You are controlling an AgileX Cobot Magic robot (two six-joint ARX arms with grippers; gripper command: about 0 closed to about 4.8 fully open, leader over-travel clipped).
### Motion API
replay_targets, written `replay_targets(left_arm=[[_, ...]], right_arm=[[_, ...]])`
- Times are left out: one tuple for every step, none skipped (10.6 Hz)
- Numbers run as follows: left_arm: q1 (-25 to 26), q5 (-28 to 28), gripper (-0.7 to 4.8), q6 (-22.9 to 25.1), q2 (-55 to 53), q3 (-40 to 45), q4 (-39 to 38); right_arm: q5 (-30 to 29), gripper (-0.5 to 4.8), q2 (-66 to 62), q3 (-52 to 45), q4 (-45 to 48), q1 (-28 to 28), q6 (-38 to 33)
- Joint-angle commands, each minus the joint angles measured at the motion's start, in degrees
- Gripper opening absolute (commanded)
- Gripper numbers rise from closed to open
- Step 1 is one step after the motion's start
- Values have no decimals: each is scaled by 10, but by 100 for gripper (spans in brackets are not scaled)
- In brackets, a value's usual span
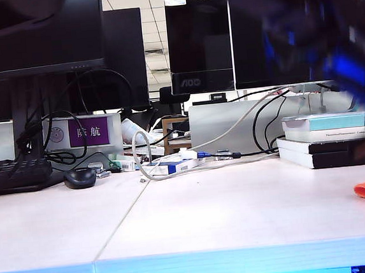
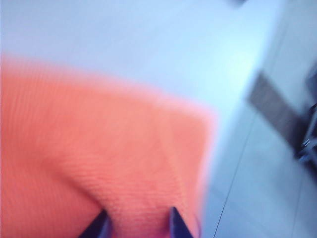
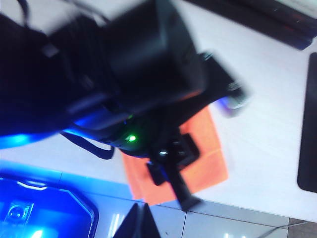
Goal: Wipe the table from left to right using the rag.
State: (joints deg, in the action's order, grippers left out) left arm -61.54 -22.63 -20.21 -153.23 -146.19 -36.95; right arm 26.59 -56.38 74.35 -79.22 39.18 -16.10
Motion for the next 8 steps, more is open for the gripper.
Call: replay_targets(left_arm=[[4, -10, 165, 3, 5, -79, -43], [7, -22, 166, 2, 5, -104, -70], [18, -31, 326, 3, 6, -139, -114], [25, -31, 346, 3, 12, -143, -115], [35, -32, 346, 2, 18, -144, -111], [46, -38, 347, 1, 26, -145, -109], [58, -53, 351, -6, 37, -145, -101], [64, -64, 351, -14, 44, -145, -99]], right_arm=[[25, -1, 24, 3, 3, -2, -4], [42, -1, 42, 3, 5, -3, -4], [98, -1, 90, 3, 14, -3, -4], [111, -1, 108, 3, 21, -3, -4], [128, -1, 134, 3, 33, -8, -3], [142, -1, 152, 3, 41, -10, 0], [154, -1, 165, 3, 46, -9, 9], [154, -1, 166, 3, 48, -9, 12]])
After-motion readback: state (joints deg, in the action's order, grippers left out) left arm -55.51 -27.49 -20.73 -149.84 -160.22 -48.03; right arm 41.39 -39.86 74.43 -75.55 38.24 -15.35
